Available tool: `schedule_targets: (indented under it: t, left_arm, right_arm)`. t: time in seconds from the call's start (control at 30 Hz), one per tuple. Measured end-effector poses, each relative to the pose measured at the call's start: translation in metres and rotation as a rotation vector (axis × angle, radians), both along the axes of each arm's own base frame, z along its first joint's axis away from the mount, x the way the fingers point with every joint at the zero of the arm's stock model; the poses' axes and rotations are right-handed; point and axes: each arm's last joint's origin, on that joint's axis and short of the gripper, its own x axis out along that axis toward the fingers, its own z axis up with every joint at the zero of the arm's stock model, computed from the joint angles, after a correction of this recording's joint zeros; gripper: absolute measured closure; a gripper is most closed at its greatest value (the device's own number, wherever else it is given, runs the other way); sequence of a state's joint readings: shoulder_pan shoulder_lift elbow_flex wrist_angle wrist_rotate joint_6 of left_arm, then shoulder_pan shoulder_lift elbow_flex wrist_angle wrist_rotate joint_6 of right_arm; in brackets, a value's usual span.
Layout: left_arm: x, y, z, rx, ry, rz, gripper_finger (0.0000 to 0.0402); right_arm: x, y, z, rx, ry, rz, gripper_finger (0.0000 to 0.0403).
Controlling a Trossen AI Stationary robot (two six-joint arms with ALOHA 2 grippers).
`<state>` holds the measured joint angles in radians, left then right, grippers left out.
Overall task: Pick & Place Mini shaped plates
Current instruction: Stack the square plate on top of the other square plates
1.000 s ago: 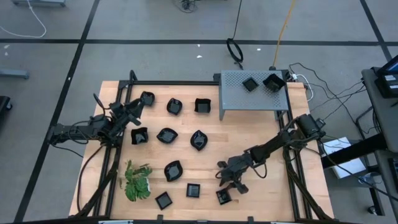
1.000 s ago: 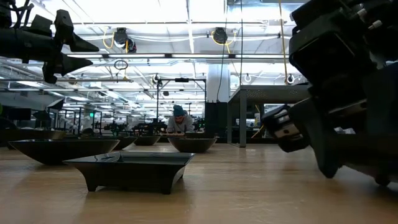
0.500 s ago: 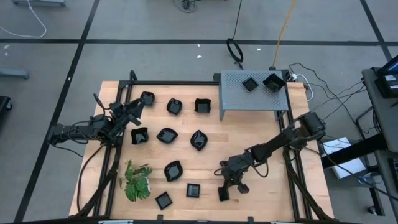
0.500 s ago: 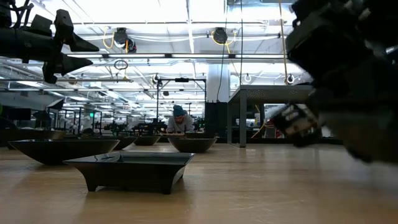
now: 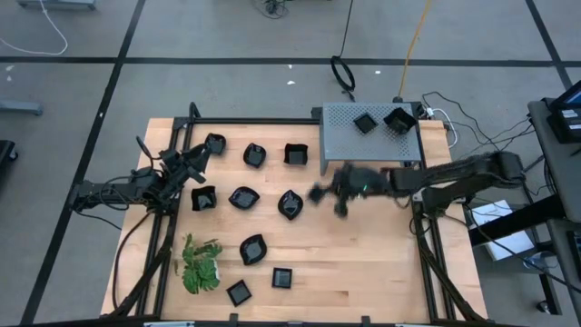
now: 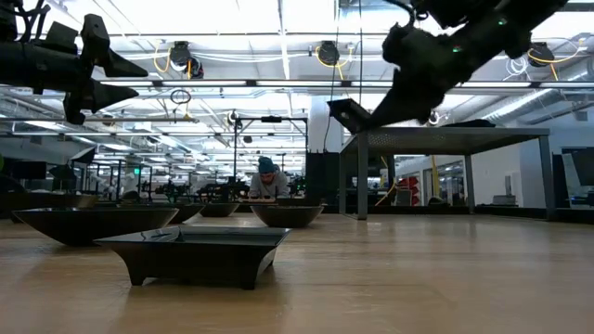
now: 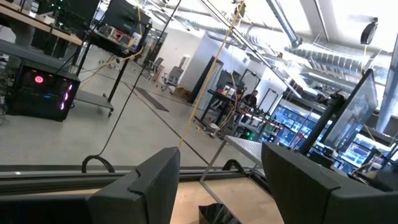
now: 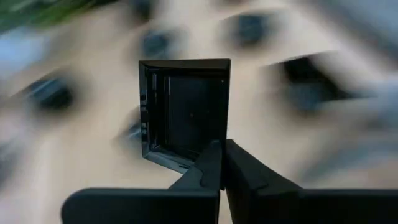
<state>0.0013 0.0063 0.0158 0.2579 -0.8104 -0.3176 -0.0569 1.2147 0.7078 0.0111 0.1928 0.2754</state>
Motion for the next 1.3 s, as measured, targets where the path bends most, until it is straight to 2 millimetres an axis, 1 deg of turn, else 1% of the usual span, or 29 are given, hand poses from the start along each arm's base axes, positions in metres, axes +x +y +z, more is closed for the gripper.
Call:
schedule_targets:
  t: [0.1,0.2,0.27,0.33,0.4,0.47,0.53,0.6,0.73,0.9,1.07,1.3]
  left_arm:
    - [0.000,0.000,0.000,0.000,0.000,0.000,0.0172]
    - [0.000,0.000,0.000,0.000,0.000,0.000,0.0172]
    - [0.000,0.000,0.000,0.000,0.001,0.000,0.0172]
    - [0.000,0.000,0.000,0.000,0.000,0.000,0.0172]
    - [0.000,0.000,0.000,0.000,0.001,0.000,0.0172]
    - [0.000,0.000,0.000,0.000,0.000,0.000,0.0172]
    - [0.000,0.000,0.000,0.000,0.000,0.000,0.0172]
    - [0.000,0.000,0.000,0.000,0.001,0.000,0.0172]
    - [0.000,0.000,0.000,0.000,0.000,0.000,0.0172]
    - [0.000,0.000,0.000,0.000,0.001,0.000,0.0172]
    - [0.000,0.000,0.000,0.000,0.000,0.000,0.0172]
    - [0.000,0.000,0.000,0.000,0.000,0.000,0.0172]
  right_arm:
    - [-0.022,-0.033,0.017,-0.036,-0.043,-0.285,0.0402]
    - [-0.048,-0.060,0.034,-0.022,-0.098,-0.471,0.0402]
    - [-0.064,-0.074,0.047,-0.027,-0.119,-0.560,0.0402]
    - [-0.079,-0.086,0.063,-0.042,-0.133,-0.601,0.0402]
    - [-0.089,-0.095,0.078,-0.052,-0.134,-0.604,0.0402]
    - [-0.096,-0.104,0.089,-0.058,-0.123,-0.594,0.0402]
    - [-0.100,-0.112,0.096,-0.049,-0.090,-0.580,0.0402]
    - [-0.104,-0.121,0.098,-0.030,-0.017,-0.557,0.0402]
    - [-0.106,-0.138,0.094,-0.020,0.154,-0.544,0.0403]
    - [-0.104,-0.152,0.089,-0.053,0.236,-0.514,0.0403]
    - [-0.106,-0.156,0.081,-0.073,0.326,-0.467,0.0403]
    - [-0.107,-0.155,0.083,-0.094,0.339,-0.447,0.0403]
